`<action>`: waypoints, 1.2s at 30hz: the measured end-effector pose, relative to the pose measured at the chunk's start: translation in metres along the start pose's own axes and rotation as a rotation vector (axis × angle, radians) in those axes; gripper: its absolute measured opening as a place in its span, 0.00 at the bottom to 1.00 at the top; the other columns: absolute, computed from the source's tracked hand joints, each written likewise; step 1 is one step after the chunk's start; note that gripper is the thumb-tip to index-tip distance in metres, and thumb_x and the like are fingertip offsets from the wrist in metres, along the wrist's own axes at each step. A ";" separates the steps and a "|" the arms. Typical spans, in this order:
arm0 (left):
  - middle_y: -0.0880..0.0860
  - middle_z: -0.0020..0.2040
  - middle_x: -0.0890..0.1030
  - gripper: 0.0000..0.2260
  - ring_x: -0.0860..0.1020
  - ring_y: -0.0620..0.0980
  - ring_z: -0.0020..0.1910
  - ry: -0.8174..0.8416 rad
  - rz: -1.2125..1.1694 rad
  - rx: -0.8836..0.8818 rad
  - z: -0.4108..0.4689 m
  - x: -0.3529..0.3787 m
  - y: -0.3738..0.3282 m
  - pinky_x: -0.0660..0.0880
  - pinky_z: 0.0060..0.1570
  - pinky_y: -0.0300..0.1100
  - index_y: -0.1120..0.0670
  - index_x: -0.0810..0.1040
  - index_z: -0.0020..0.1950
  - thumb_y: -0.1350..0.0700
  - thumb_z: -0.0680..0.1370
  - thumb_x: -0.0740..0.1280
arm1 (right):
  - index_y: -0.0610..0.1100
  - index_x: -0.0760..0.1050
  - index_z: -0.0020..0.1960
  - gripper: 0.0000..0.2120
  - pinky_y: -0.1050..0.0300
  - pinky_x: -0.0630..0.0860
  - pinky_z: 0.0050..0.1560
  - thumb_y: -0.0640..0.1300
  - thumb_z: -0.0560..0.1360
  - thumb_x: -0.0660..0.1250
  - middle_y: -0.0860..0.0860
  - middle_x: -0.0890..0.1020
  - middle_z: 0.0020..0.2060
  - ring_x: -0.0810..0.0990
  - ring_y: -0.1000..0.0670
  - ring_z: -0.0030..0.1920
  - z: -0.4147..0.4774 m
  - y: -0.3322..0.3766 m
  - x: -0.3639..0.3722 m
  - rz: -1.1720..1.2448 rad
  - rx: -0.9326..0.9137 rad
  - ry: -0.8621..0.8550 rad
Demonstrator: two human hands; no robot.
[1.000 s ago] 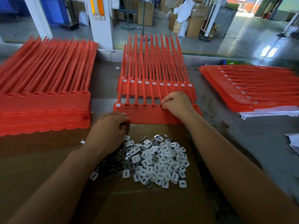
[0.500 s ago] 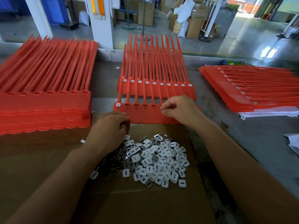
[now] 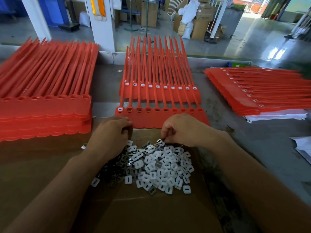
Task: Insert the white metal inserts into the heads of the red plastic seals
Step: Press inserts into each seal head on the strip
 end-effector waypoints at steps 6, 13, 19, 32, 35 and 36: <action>0.51 0.65 0.74 0.16 0.69 0.48 0.65 0.002 0.002 -0.002 0.000 0.000 0.001 0.60 0.63 0.37 0.55 0.77 0.61 0.64 0.75 0.60 | 0.52 0.71 0.41 0.08 0.63 0.68 0.45 0.41 0.73 0.68 0.61 0.71 0.38 0.72 0.58 0.44 -0.005 0.004 0.001 -0.050 0.006 0.026; 0.52 0.65 0.74 0.16 0.70 0.49 0.64 0.004 0.003 -0.002 0.000 0.001 0.001 0.61 0.63 0.38 0.56 0.77 0.61 0.64 0.75 0.61 | 0.51 0.72 0.43 0.10 0.69 0.68 0.40 0.36 0.73 0.67 0.60 0.75 0.37 0.75 0.62 0.40 -0.008 0.003 0.002 0.059 -0.003 -0.022; 0.52 0.65 0.74 0.16 0.70 0.49 0.65 0.003 -0.003 -0.001 -0.001 0.000 0.000 0.61 0.64 0.38 0.56 0.77 0.61 0.64 0.75 0.61 | 0.51 0.78 0.39 0.08 0.74 0.69 0.37 0.39 0.71 0.70 0.61 0.77 0.35 0.75 0.63 0.37 -0.010 -0.003 -0.010 0.174 0.002 -0.111; 0.51 0.66 0.73 0.16 0.69 0.47 0.65 0.004 0.009 0.012 -0.001 -0.001 0.000 0.60 0.63 0.36 0.55 0.77 0.62 0.64 0.76 0.60 | 0.44 0.80 0.44 0.05 0.69 0.66 0.35 0.37 0.74 0.65 0.53 0.78 0.39 0.72 0.62 0.37 0.022 -0.079 -0.034 0.416 0.345 -0.566; 0.51 0.66 0.73 0.16 0.69 0.48 0.65 0.011 0.015 0.013 -0.001 -0.001 0.000 0.60 0.64 0.37 0.55 0.76 0.62 0.64 0.76 0.60 | 0.41 0.81 0.47 0.06 0.62 0.68 0.45 0.37 0.74 0.66 0.52 0.78 0.41 0.74 0.56 0.43 0.029 -0.079 -0.030 0.376 0.336 -0.552; 0.51 0.66 0.73 0.16 0.69 0.48 0.65 0.011 0.016 0.013 -0.001 0.000 0.000 0.61 0.64 0.38 0.55 0.76 0.62 0.64 0.76 0.60 | 0.41 0.82 0.47 0.06 0.61 0.68 0.46 0.37 0.74 0.66 0.52 0.78 0.41 0.74 0.55 0.45 0.030 -0.078 -0.030 0.360 0.329 -0.553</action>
Point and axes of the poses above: each hand's wrist, its own z-axis towards the middle knuckle, its own x-axis out of the palm, y = z × x, the point moved 6 cm from there along z, towards the middle knuckle
